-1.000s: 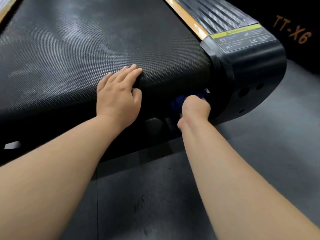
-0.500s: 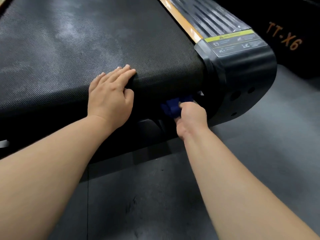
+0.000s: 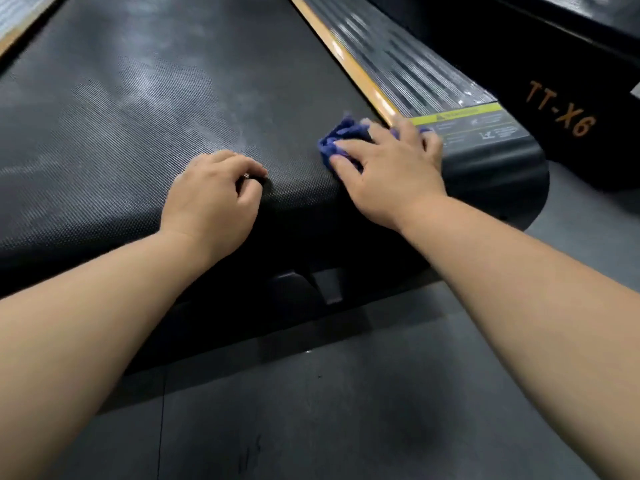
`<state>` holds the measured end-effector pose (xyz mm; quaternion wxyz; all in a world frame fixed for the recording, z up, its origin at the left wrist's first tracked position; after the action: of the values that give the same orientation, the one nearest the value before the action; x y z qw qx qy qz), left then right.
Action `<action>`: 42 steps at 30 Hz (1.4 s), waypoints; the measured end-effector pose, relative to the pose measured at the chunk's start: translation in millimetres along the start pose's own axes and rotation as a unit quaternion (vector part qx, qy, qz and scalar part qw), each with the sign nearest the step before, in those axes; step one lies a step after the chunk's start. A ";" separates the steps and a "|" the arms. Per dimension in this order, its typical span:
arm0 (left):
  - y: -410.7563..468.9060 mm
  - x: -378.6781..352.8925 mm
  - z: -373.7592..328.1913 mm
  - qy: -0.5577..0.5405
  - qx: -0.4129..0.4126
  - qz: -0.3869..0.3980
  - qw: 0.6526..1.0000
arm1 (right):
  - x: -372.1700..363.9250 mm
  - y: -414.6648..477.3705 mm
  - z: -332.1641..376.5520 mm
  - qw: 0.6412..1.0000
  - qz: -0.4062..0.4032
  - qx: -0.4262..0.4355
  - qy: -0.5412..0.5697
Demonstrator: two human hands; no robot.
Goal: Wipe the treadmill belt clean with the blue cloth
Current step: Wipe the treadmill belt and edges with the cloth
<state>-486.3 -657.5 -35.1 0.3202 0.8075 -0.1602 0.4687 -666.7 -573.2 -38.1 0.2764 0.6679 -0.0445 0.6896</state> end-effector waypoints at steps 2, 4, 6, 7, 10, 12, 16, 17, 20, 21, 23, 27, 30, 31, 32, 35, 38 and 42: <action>10.4 -1.7 -0.6 0.011 -0.023 0.011 1.000 | -6.2 9.8 -2.4 0.999 0.026 -0.004 -0.025; 20.3 -6.4 1.4 0.023 -0.023 0.023 0.999 | -3.2 5.0 11.5 0.998 -0.024 0.059 0.023; 29.0 -12.9 5.3 0.041 -0.009 0.035 0.999 | 9.2 -8.7 21.2 0.982 -0.098 0.133 0.088; 31.9 -16.3 7.4 0.053 -0.006 0.041 0.998 | 12.0 -9.5 22.3 0.975 -0.105 0.158 0.116; 34.2 -23.9 7.2 0.078 -0.010 0.051 0.996 | 2.9 23.3 29.0 0.974 -0.040 0.182 0.125; 33.4 -24.0 6.4 0.089 -0.016 0.047 0.995 | -13.1 63.8 36.6 0.982 0.007 0.165 0.096; 34.2 -26.4 9.5 0.104 -0.002 0.067 0.992 | -43.8 132.1 37.5 0.990 0.083 0.069 0.092; 35.3 -28.9 12.8 0.106 0.015 0.081 0.991 | -46.5 137.5 36.8 0.989 0.091 0.055 0.099; 38.0 -36.4 22.8 0.107 0.064 0.119 0.985 | -37.8 112.1 39.7 0.988 0.070 0.079 0.116; 39.8 -35.9 24.6 0.104 0.075 0.119 0.985 | -29.2 93.7 41.1 0.985 0.052 0.105 0.125; 41.9 -32.5 27.6 0.091 0.099 0.107 0.985 | -10.9 53.3 45.0 0.972 0.032 0.163 0.168; 40.3 -29.3 26.4 0.093 0.117 0.093 0.984 | -4.1 39.4 48.4 0.947 0.050 0.249 0.199; 42.6 -28.6 20.2 0.126 0.110 0.102 0.981 | -15.1 81.7 53.6 0.946 0.062 0.235 0.214; 44.1 -28.2 18.5 0.133 0.107 0.104 0.980 | -22.2 99.4 55.1 0.952 0.070 0.211 0.210; 45.6 -28.1 17.9 0.138 0.102 0.104 0.980 | -30.8 115.5 57.5 0.958 0.083 0.185 0.202; 50.9 -28.9 22.7 0.141 0.093 0.097 0.981 | -47.0 139.6 65.2 0.975 0.100 0.139 0.141; 54.7 -31.4 26.9 0.125 0.090 0.091 0.984 | -45.4 127.5 63.2 0.979 0.100 0.131 0.118; 53.5 -30.8 28.4 0.093 0.101 0.095 0.986 | -16.9 68.6 68.2 0.968 0.051 0.179 0.169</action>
<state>-513.3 -717.5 -52.0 0.2047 0.7696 -0.1571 0.5840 -636.6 -665.8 -25.8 0.1197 0.5773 0.0929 0.8023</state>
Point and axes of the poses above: each hand's wrist, its own y-axis towards the middle knuckle, its own x-axis out of the back of the hand, z = x × y, the point moved 9 cm from there along y, towards the middle knuckle
